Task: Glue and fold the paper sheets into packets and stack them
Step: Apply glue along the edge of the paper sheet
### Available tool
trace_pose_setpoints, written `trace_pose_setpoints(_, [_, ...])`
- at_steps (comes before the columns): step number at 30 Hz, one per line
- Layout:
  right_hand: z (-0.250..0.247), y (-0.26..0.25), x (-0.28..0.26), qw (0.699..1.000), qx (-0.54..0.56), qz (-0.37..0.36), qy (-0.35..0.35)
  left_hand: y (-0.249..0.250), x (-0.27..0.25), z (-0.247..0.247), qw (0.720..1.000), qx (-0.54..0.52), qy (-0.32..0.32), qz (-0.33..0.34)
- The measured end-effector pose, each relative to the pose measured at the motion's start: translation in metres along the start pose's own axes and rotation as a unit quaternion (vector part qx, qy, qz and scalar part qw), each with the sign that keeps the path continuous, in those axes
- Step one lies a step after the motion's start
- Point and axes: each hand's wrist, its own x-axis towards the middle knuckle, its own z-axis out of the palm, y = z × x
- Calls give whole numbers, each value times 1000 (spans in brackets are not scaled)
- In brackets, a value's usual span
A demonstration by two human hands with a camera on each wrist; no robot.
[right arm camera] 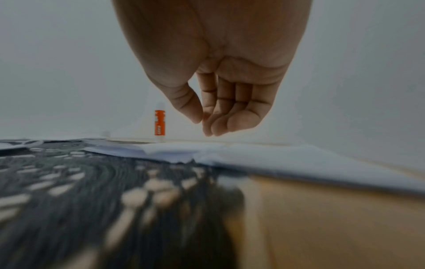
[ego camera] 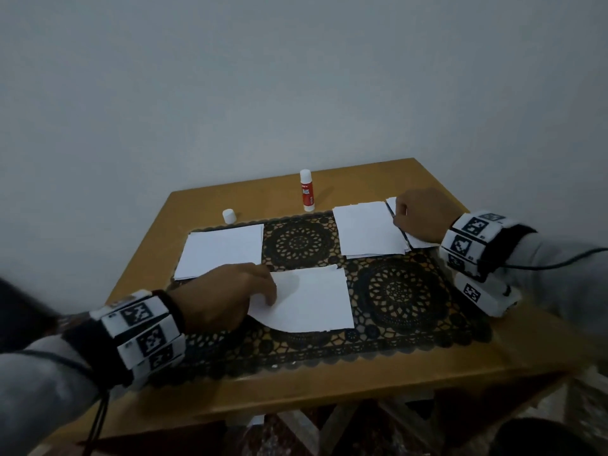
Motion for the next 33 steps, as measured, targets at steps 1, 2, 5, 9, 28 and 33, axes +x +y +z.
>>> trace_pose_setpoints(1, [-2, -7, 4, 1000, -1, -16, 0, -1, 0, 0, 1000, 5, -11, 4])
trace_pose_setpoints(2, [-5, -17, 10, 999, 2, -32, 2, -2, 1, -1, 1000, 13, -16, 10])
trace_pose_setpoints(5, [-10, -47, 34, 997, 23, -67, 19, -4, 6, -2, 999, 28, -13, 24])
trace_pose_setpoints(9, [4, -79, 65, 997, 78, -30, 0, -4, 9, -4, 999, 27, -14, 24])
trace_pose_setpoints(28, [33, -134, 87, 989, 122, -75, -26, 26, -15, 10, 989, 116, -90, 25])
trace_pose_setpoints(33, [17, -146, 44, 969, 106, -177, -137, 30, -19, 12, 989, 115, -96, 10])
